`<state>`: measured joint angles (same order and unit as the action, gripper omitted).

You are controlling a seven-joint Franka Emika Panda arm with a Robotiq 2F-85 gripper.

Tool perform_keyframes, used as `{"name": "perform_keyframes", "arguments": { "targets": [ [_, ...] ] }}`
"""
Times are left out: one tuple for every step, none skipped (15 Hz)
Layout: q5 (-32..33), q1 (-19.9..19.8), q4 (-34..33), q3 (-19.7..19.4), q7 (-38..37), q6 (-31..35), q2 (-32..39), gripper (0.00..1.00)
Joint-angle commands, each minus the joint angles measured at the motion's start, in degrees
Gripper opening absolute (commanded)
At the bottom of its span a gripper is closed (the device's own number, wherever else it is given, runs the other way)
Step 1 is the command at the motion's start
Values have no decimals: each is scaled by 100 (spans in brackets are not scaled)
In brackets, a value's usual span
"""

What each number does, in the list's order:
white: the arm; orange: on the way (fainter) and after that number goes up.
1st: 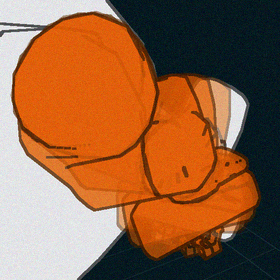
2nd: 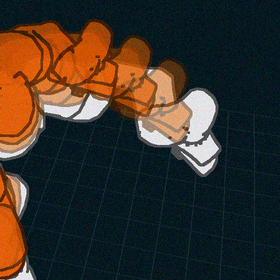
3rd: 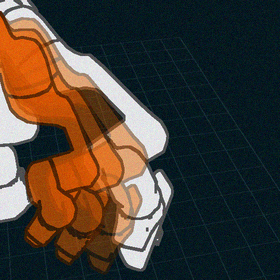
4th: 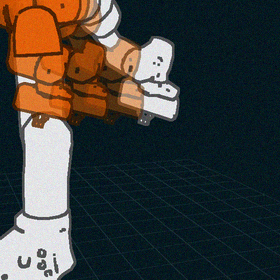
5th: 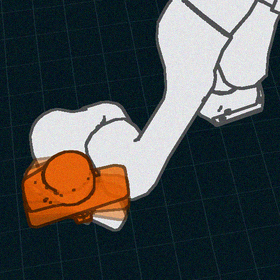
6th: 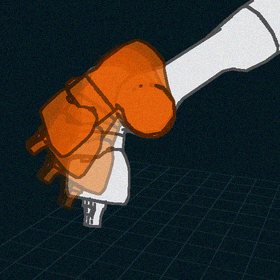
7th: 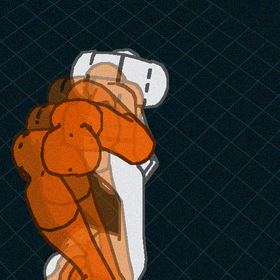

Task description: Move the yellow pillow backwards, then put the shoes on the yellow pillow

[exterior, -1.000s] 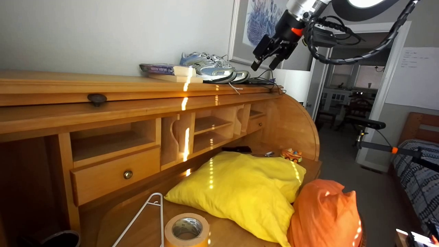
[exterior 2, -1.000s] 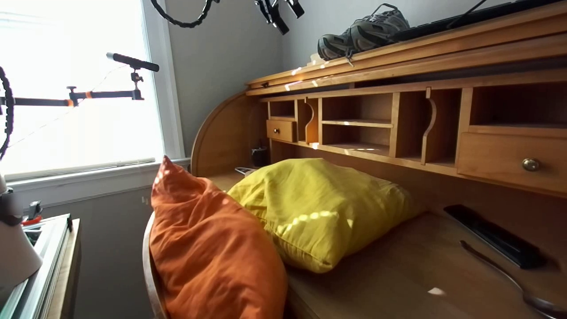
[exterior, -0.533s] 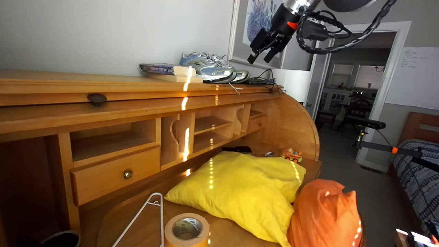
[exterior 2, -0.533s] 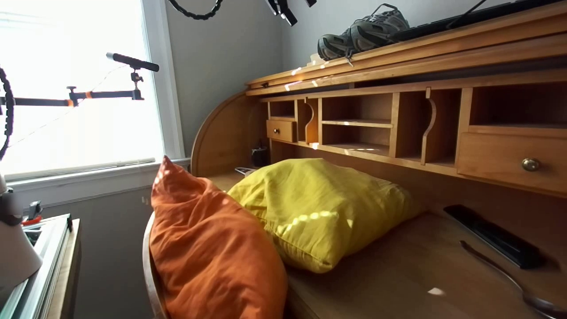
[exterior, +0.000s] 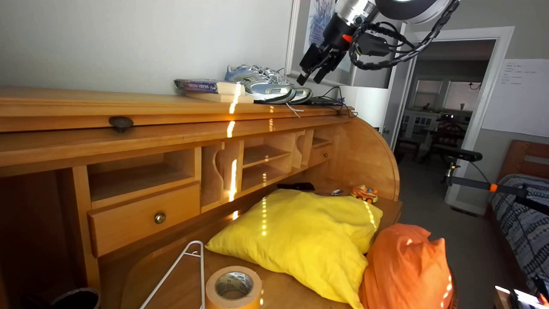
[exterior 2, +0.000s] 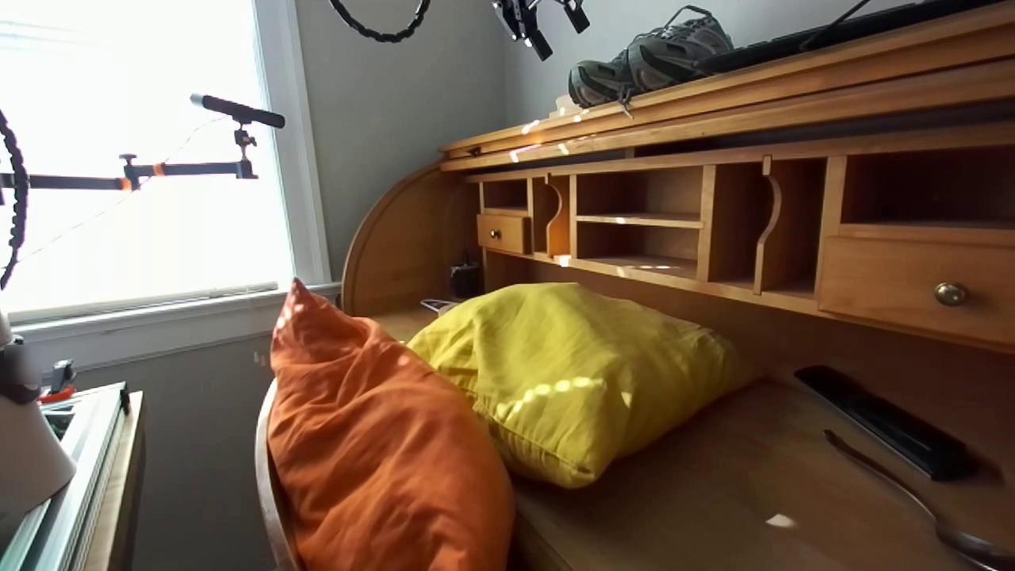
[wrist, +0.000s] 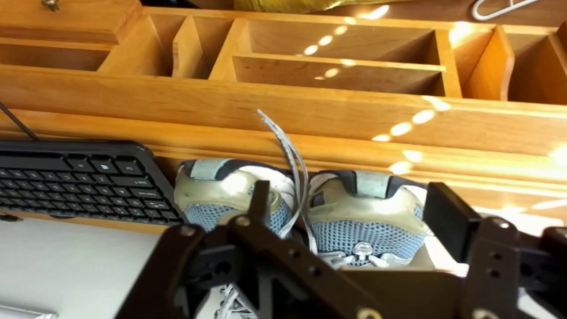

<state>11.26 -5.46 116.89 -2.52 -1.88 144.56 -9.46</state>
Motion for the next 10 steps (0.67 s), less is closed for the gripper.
{"name": "perform_keyframes", "arguments": {
  "targets": [
    [-427,131,-247,-93,495,255,346,56],
    [-472,141,-277,-85,583,352,390,49],
    [-547,153,-308,-84,689,425,438,40],
    [-634,165,-311,-88,790,540,484,34],
    [-735,173,-294,-99,917,696,527,25],
    [-851,185,-274,-107,1046,830,551,18],
    [-975,196,-264,-109,1159,913,576,9],
    [-1068,200,-262,-113,1259,959,609,3],
    [-1154,194,-262,-120,1348,942,633,0],
    [-1210,186,-267,-127,1408,918,644,0]
  ]
}}
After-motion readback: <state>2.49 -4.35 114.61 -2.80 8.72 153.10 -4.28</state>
